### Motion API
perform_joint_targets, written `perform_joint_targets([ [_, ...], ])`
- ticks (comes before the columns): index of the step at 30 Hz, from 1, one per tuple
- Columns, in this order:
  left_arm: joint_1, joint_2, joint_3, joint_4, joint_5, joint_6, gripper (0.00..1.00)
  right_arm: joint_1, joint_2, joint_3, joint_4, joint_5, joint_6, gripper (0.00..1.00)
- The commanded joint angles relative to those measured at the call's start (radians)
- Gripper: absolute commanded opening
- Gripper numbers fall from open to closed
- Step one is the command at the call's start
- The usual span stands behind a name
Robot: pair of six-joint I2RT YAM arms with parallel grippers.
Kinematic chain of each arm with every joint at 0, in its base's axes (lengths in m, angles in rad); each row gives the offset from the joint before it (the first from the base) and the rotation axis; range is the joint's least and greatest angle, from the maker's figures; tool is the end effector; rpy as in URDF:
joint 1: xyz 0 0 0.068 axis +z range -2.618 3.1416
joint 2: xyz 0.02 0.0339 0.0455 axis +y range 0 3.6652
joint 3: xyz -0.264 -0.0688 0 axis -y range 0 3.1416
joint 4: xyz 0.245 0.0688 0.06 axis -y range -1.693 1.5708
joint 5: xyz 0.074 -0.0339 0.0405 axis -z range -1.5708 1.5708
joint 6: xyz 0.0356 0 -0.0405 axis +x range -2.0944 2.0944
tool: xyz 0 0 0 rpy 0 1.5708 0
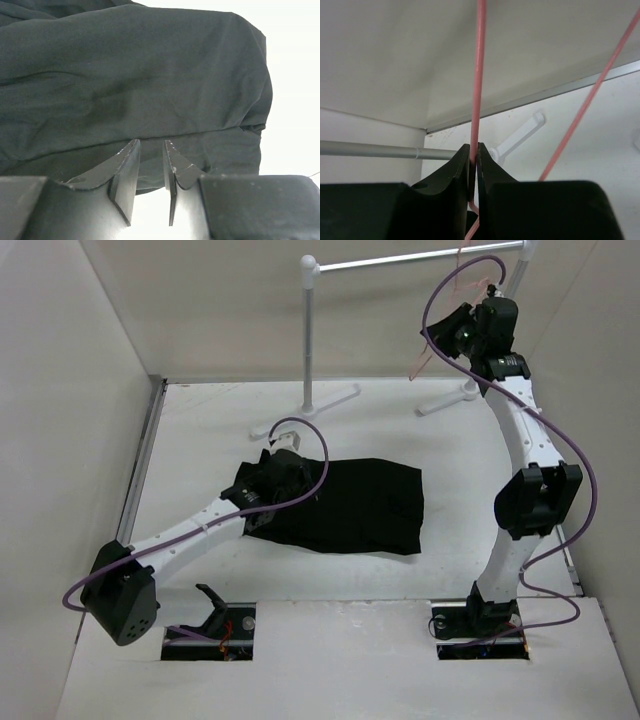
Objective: Place the trousers on the hanger
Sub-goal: Pick up the hanger from the clothesline, then place the trousers on the hanger.
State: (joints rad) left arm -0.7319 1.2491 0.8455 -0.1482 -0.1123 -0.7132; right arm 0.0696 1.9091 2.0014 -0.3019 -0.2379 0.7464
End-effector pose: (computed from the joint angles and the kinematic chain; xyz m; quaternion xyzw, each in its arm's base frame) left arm 0.2099 -0.1832 0.2656 -0.0192 0.8718 -0.2853 0.3977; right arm 0.4506 0.0398 0.4223 0.1857 0.7527 0.3326 0.5369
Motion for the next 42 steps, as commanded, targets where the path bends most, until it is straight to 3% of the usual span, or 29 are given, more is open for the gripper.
perform_joint_targets([
  [1, 0.015, -0.019, 0.009, 0.010, 0.003, 0.017, 0.25, 0.008, -0.077, 0.046, 0.107, -0.046, -0.001, 0.13],
  [10, 0.038, 0.003, 0.064, 0.016, 0.003, 0.032, 0.39, 0.008, -0.226, -0.056, 0.176, -0.112, -0.002, 0.11],
  [16, 0.044, 0.024, 0.136, 0.010, 0.011, 0.052, 0.46, 0.008, -0.341, -0.269, 0.198, -0.115, -0.007, 0.11],
  [22, 0.023, 0.059, 0.291, 0.006, 0.054, 0.051, 0.47, 0.014, -0.516, -0.603, 0.248, -0.100, -0.018, 0.10],
  [31, -0.105, 0.245, 0.584, 0.002, 0.051, 0.058, 0.47, 0.129, -0.846, -1.137, 0.210, 0.027, -0.004, 0.08],
  [42, -0.315, 0.539, 0.816, 0.006, -0.058, 0.070, 0.52, 0.200, -1.217, -1.438, -0.026, 0.106, 0.030, 0.08],
])
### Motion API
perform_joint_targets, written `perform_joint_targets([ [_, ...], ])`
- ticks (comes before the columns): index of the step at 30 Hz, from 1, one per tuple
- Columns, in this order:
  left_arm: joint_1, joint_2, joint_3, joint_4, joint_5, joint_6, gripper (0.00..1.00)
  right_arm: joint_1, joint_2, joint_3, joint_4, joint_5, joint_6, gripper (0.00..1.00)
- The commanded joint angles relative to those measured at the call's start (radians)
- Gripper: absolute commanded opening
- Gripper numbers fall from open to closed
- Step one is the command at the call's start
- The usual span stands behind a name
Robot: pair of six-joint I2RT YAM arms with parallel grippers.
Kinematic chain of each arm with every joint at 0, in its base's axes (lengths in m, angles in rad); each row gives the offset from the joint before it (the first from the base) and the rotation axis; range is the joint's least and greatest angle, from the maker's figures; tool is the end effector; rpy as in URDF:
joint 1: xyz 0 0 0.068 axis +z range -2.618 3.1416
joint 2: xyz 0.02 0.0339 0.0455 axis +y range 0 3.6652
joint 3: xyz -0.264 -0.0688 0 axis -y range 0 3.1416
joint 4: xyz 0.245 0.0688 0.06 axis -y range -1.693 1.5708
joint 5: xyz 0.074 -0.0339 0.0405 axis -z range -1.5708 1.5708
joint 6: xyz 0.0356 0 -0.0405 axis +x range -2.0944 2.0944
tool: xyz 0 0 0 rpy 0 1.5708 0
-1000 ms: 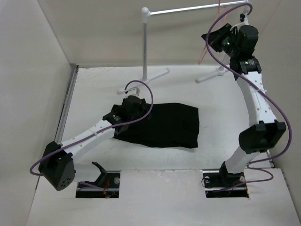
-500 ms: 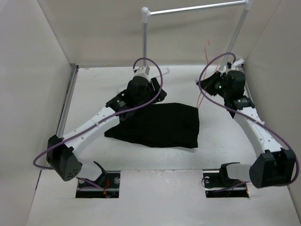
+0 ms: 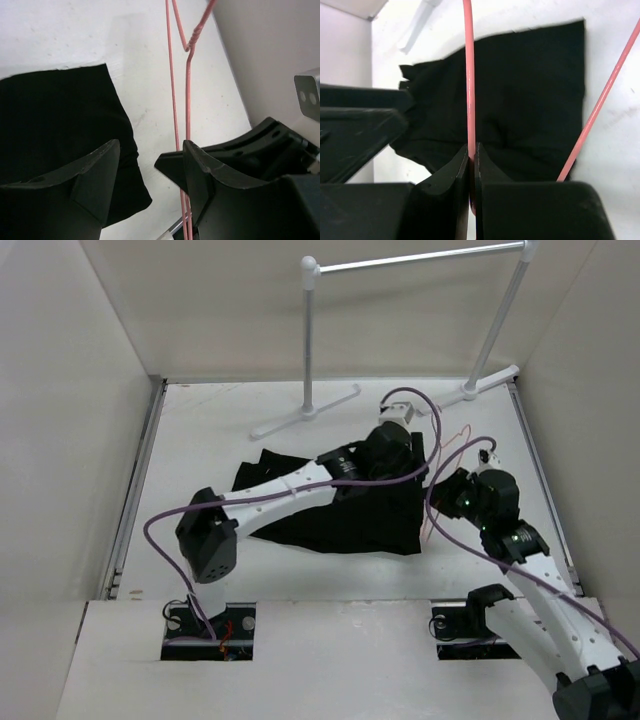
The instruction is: Place the trousers on the hanger
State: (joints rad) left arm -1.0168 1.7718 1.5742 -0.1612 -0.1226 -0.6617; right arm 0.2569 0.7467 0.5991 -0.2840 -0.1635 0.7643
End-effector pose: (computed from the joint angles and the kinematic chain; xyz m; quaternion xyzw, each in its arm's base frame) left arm 0.2284 -0.3609 0.3445 0.1106 0.8137 -0.3894 0.4172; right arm 0.1693 0.0505 0.2705 0.1680 0.8235 0.3227 0.4353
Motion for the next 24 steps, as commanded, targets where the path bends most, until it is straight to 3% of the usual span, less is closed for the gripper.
perform_joint_targets([
  [1, -0.041, 0.038, 0.107, 0.019, -0.060, 0.019, 0.52, 0.015, -0.079, -0.050, -0.061, 0.032, 0.015, 0.08],
  [7, -0.081, 0.118, 0.171, 0.052, -0.109, 0.017, 0.52, 0.038, -0.176, -0.079, -0.170, 0.047, 0.020, 0.08],
  [16, -0.102, 0.199, 0.196, 0.086, -0.203, 0.011, 0.49, 0.127, -0.193, -0.070, -0.247, 0.104, 0.047, 0.08],
  [24, -0.107, 0.232, 0.205, 0.098, -0.207, 0.005, 0.28, 0.135, -0.204, -0.062, -0.267, 0.108, 0.053, 0.08],
])
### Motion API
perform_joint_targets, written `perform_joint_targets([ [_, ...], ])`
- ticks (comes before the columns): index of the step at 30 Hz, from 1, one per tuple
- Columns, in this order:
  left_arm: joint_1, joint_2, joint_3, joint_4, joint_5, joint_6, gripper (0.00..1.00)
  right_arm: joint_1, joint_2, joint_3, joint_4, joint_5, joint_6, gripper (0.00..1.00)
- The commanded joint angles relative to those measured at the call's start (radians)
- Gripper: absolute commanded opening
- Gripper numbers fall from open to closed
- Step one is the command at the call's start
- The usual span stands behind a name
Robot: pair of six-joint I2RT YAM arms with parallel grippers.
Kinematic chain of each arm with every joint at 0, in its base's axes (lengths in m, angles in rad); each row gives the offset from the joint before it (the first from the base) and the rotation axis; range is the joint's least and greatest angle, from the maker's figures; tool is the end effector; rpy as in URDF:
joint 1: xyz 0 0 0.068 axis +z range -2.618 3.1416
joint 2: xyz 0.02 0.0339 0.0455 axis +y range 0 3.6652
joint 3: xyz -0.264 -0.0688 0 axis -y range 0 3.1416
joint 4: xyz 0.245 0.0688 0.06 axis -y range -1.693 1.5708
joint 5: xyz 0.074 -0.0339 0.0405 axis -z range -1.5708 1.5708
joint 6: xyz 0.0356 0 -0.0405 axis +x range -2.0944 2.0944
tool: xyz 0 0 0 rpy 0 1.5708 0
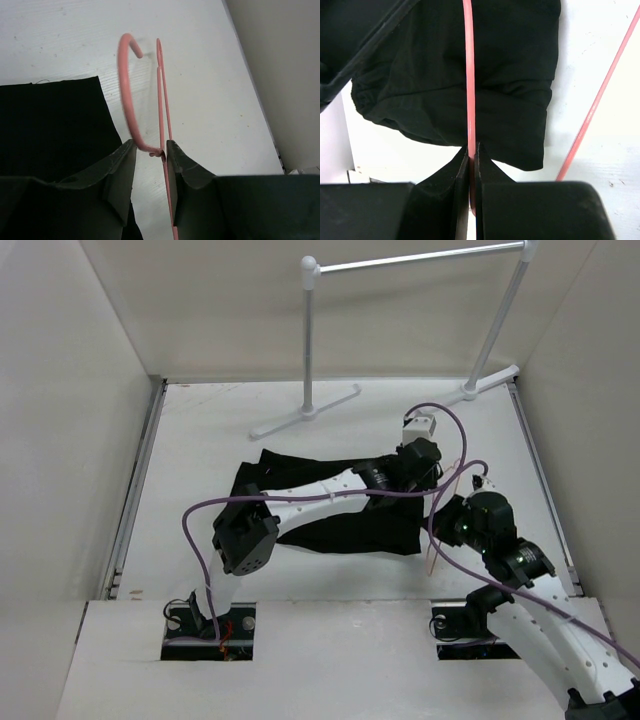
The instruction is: Place the trousers on the hanger
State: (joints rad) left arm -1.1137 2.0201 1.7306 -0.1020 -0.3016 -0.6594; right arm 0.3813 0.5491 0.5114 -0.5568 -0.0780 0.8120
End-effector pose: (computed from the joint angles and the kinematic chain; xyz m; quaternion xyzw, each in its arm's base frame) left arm 0.2242 -0.4318 0.2977 0.1037 0.8194 -0.3471 0.4442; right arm 0.1220 0.0519 0.2407 0.1707 0.8661 0.2918 0.3683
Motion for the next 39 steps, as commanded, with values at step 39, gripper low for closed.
perform_joint_targets([
  [39, 0.015, 0.006, -0.075, 0.105, 0.018, -0.137, 0.00, 0.027, 0.060, 0.079, -0.051, 0.058, -0.030, 0.09],
])
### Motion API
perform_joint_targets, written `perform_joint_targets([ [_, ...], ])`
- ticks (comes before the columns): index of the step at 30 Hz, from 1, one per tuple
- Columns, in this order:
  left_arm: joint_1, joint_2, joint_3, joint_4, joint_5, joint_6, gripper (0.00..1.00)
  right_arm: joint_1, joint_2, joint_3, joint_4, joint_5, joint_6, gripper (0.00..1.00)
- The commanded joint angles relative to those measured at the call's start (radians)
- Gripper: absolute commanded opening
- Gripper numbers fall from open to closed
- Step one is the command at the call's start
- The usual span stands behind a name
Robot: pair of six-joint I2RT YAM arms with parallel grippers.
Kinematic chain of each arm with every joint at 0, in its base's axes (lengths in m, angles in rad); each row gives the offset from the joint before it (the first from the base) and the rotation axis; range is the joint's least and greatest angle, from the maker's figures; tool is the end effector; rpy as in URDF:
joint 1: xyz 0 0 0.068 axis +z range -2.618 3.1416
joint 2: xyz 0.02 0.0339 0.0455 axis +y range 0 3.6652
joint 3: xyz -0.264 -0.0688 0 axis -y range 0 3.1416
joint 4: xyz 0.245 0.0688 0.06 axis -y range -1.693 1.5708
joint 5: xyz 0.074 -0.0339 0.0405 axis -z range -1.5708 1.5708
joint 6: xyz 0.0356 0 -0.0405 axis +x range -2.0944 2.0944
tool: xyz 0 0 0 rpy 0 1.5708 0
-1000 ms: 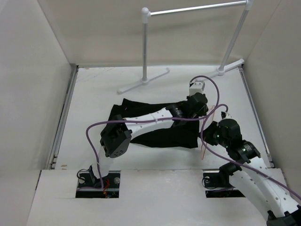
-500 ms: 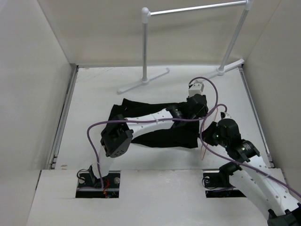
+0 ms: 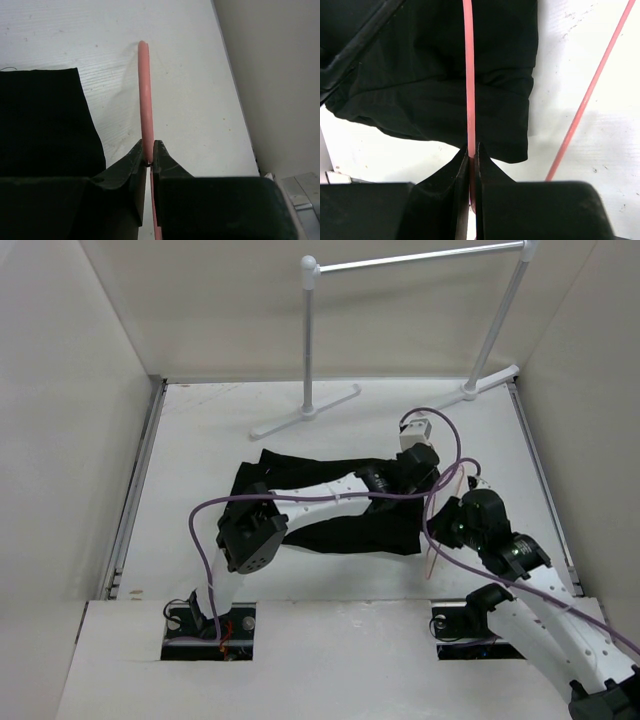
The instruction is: Place the trousers on the hanger
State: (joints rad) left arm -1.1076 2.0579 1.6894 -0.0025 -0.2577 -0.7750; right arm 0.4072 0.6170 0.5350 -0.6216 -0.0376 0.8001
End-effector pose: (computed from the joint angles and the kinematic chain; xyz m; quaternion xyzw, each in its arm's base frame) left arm 0.2292 -0.4386 0.2752 0.0640 0.8193 -0.3901 0.4153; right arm 0.1256 0.0556 0.2351 0.1693 0.8914 0.2525 0.3361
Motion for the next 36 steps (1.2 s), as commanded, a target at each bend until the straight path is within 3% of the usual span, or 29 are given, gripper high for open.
perform_joint_targets([
  [1, 0.010, -0.047, -0.058, 0.016, -0.060, -0.041, 0.00, -0.001, -0.011, 0.056, -0.001, 0.024, -0.013, 0.15],
  [5, 0.001, -0.099, -0.180, 0.107, -0.158, -0.125, 0.00, -0.014, -0.014, 0.082, -0.029, 0.038, -0.019, 0.49],
  [8, -0.017, -0.119, -0.258, 0.180, -0.234, -0.168, 0.00, -0.038, 0.013, 0.114, -0.036, 0.031, -0.042, 0.59],
  [10, -0.024, -0.125, -0.304, 0.237, -0.268, -0.190, 0.00, -0.055, 0.042, 0.120, -0.027, 0.033, -0.050, 0.54],
  [14, -0.025, -0.128, -0.358, 0.297, -0.299, -0.253, 0.00, -0.107, 0.148, 0.117, 0.049, 0.062, -0.052, 0.17],
  [15, -0.025, -0.128, -0.359, 0.299, -0.304, -0.266, 0.00, -0.124, 0.183, 0.114, 0.081, 0.071, -0.050, 0.16],
  [17, -0.027, -0.131, -0.361, 0.308, -0.313, -0.276, 0.00, -0.155, 0.254, 0.111, 0.156, 0.094, -0.058, 0.20],
  [20, -0.025, -0.133, -0.356, 0.311, -0.324, -0.274, 0.00, -0.192, 0.360, 0.100, 0.270, 0.120, -0.058, 0.45],
  [21, -0.022, -0.133, -0.356, 0.308, -0.330, -0.274, 0.00, -0.204, 0.401, 0.095, 0.314, 0.119, -0.061, 0.48],
  [28, -0.014, -0.131, -0.364, 0.306, -0.334, -0.276, 0.00, -0.215, 0.668, 0.098, 0.525, 0.064, -0.049, 0.52],
  [36, 0.001, -0.145, -0.408, 0.305, -0.336, -0.276, 0.00, -0.158, 0.786, 0.083, 0.646, 0.021, 0.010, 0.51],
])
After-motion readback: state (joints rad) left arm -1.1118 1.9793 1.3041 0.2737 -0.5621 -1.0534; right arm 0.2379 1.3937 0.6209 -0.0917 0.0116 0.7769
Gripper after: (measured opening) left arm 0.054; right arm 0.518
